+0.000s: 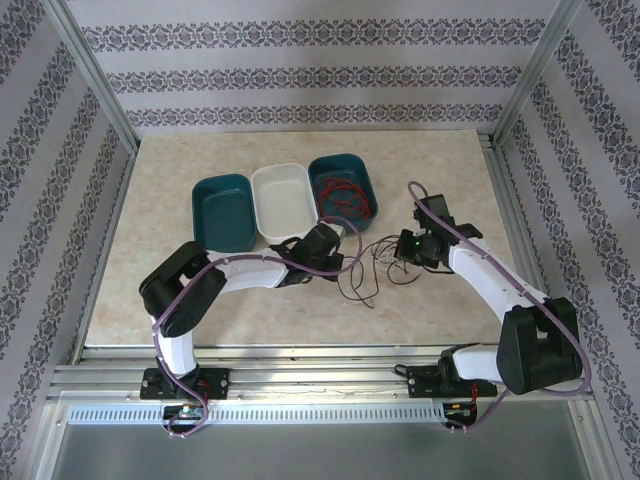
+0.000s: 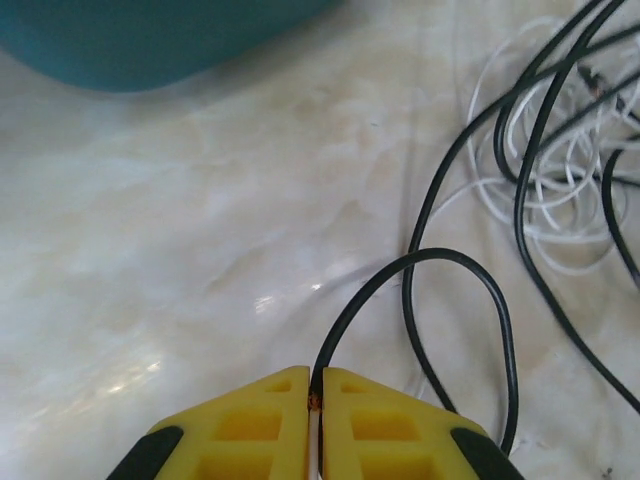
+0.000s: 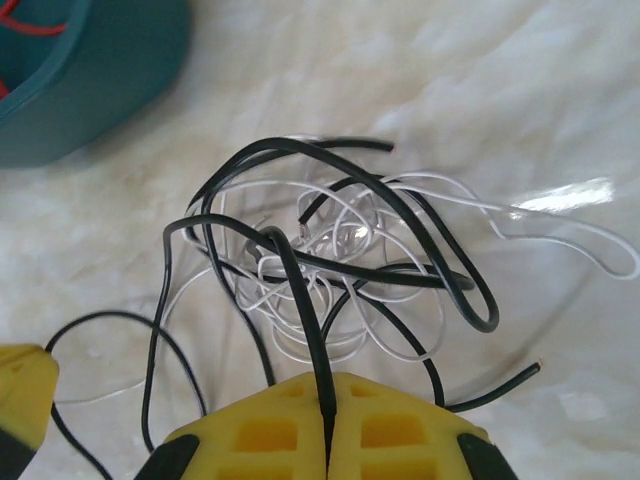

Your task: Untangle the cables

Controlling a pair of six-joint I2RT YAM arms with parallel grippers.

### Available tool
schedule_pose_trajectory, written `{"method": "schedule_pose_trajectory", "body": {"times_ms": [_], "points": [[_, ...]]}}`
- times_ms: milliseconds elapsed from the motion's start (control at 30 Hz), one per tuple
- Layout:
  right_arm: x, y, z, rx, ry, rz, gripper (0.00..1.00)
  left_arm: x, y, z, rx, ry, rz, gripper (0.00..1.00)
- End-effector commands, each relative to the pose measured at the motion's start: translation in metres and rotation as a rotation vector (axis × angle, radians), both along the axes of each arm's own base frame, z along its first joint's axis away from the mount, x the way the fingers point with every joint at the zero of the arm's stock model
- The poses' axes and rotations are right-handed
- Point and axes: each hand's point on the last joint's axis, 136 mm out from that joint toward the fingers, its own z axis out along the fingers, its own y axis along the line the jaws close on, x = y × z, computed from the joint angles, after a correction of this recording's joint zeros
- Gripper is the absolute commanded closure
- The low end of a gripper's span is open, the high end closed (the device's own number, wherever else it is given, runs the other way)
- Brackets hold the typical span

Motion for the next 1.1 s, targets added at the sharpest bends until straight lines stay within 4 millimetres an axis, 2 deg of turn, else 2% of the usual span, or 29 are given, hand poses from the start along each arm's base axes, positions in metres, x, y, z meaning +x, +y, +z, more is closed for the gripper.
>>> {"method": "schedule_pose_trajectory", "body": {"times_ms": [0,100,167,333,467,667,800,933,1067], "points": [[0.002,0.017,0.026,0.012,-0.056,0.001,1.0,0.007,0.014,0.009,-0.012,-0.031,0.06,0.89],[0.0,0.032,0.046,0.016,-0.105,0.032,1.0,0.007,0.015,0.012,-0.029,-0.04,0.061,0.78],[-0.001,0.036,0.059,0.013,-0.133,0.039,1.0,0.007,0.013,0.013,-0.04,-0.041,0.057,0.71],[-0.005,0.034,0.09,0.017,-0.202,0.035,1.0,0.01,0.007,0.017,-0.07,-0.048,0.056,0.63],[-0.01,0.031,0.11,0.03,-0.242,0.031,1.0,0.01,0.004,0.028,-0.096,-0.075,0.037,0.55],[-0.011,0.031,0.128,0.051,-0.288,0.034,1.0,0.012,0.002,0.06,-0.118,-0.166,-0.009,0.45],[-0.01,0.034,0.14,0.061,-0.315,0.05,1.0,0.012,-0.001,0.098,-0.155,-0.26,-0.055,0.41],[-0.008,0.036,0.146,0.062,-0.33,0.063,1.0,0.01,-0.016,0.131,-0.164,-0.383,-0.207,0.36],[-0.009,0.04,0.147,0.075,-0.332,0.082,1.0,0.01,-0.038,0.142,-0.148,-0.449,-0.357,0.36]]}}
